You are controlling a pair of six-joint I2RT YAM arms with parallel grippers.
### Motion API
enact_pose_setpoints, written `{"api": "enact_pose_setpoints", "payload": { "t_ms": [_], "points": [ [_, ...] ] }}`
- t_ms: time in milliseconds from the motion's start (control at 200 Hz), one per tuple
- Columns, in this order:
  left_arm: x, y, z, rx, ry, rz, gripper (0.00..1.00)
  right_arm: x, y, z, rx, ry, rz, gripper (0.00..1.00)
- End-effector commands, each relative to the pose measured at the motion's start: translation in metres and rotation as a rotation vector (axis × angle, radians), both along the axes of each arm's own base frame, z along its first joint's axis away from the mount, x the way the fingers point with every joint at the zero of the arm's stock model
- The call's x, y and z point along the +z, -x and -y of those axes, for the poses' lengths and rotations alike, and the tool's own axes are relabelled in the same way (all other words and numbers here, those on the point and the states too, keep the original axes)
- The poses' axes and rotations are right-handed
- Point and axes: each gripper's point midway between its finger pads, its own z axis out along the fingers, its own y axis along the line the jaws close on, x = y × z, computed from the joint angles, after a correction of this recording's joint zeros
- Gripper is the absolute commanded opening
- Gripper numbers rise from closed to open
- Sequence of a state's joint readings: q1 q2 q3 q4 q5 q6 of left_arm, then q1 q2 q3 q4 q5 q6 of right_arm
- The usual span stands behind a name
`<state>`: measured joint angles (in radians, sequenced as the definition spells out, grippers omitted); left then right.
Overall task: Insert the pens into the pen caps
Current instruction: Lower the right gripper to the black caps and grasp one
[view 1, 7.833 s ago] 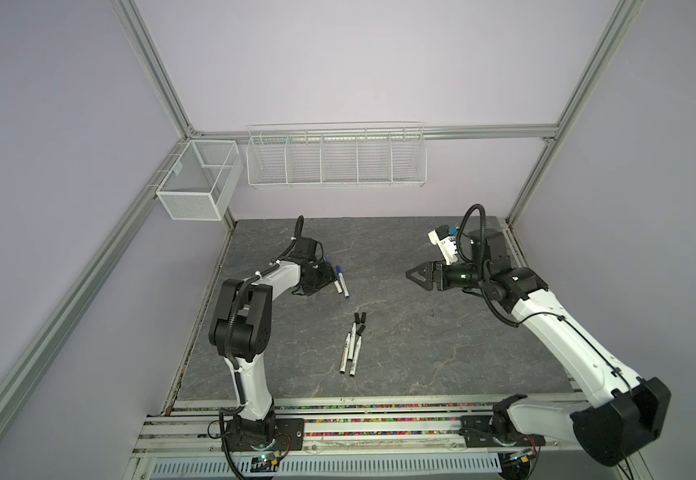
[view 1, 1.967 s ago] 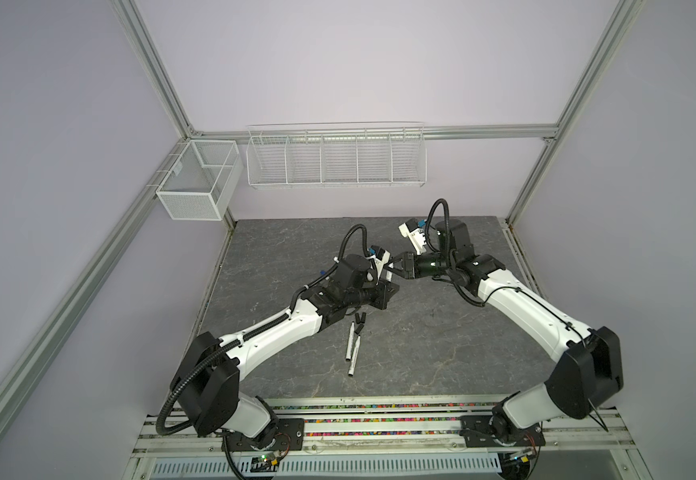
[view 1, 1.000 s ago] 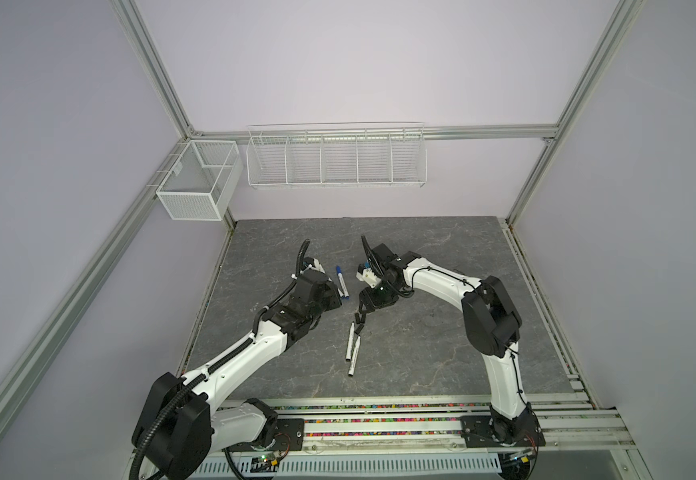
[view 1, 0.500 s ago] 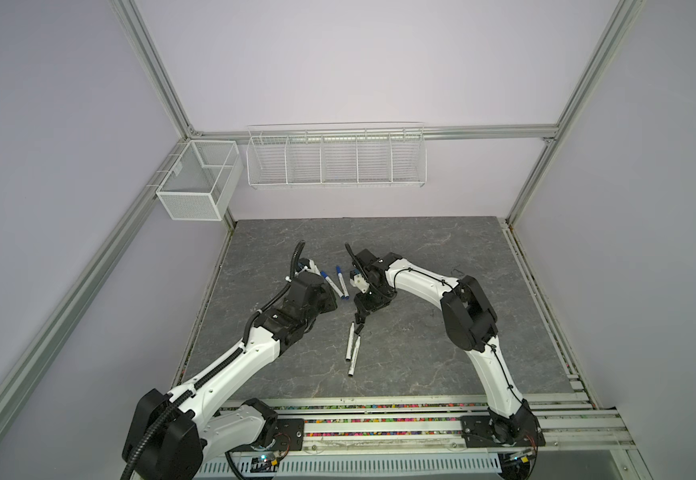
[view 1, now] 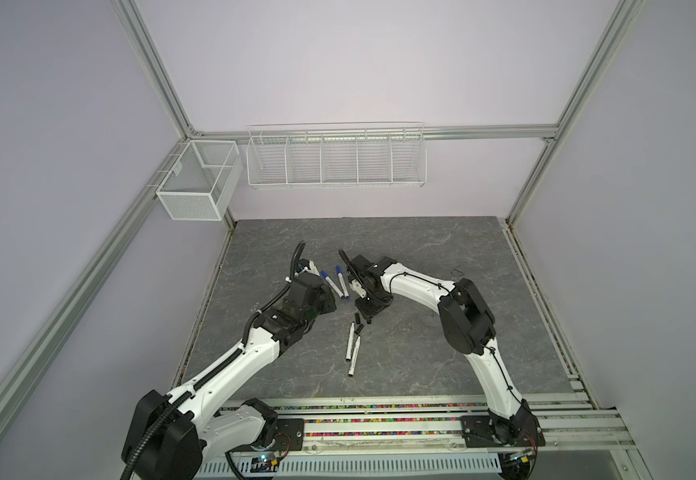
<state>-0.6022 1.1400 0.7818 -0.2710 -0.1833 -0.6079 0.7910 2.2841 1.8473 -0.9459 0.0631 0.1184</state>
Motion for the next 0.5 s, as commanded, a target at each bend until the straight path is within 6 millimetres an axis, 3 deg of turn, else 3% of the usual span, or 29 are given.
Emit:
{"api": "enact_pose_setpoints", "payload": {
  "t_ms": [0, 125, 315, 435, 495],
  "points": [
    [0.007, -0.005, 0.003, -0.009, -0.01, 0.013, 0.0, -0.014, 0.015, 0.031, 0.003, 0.118, -0.047, 0.51],
    [0.008, -0.006, 0.006, -0.02, -0.009, 0.013, 0.0, -0.016, 0.022, 0.037, 0.011, 0.138, -0.049, 0.44],
    [0.007, -0.004, 0.012, -0.059, -0.007, 0.01, 0.0, -0.017, 0.028, 0.035, 0.021, 0.107, -0.059, 0.26],
    [0.006, -0.002, 0.023, -0.133, -0.006, 0.006, 0.0, 0.006, 0.011, 0.02, -0.004, -0.032, 0.002, 0.16],
    [0.005, 0.0, 0.031, -0.179, 0.001, -0.002, 0.0, 0.031, 0.001, 0.015, -0.032, -0.134, 0.048, 0.14]
  ]
}}
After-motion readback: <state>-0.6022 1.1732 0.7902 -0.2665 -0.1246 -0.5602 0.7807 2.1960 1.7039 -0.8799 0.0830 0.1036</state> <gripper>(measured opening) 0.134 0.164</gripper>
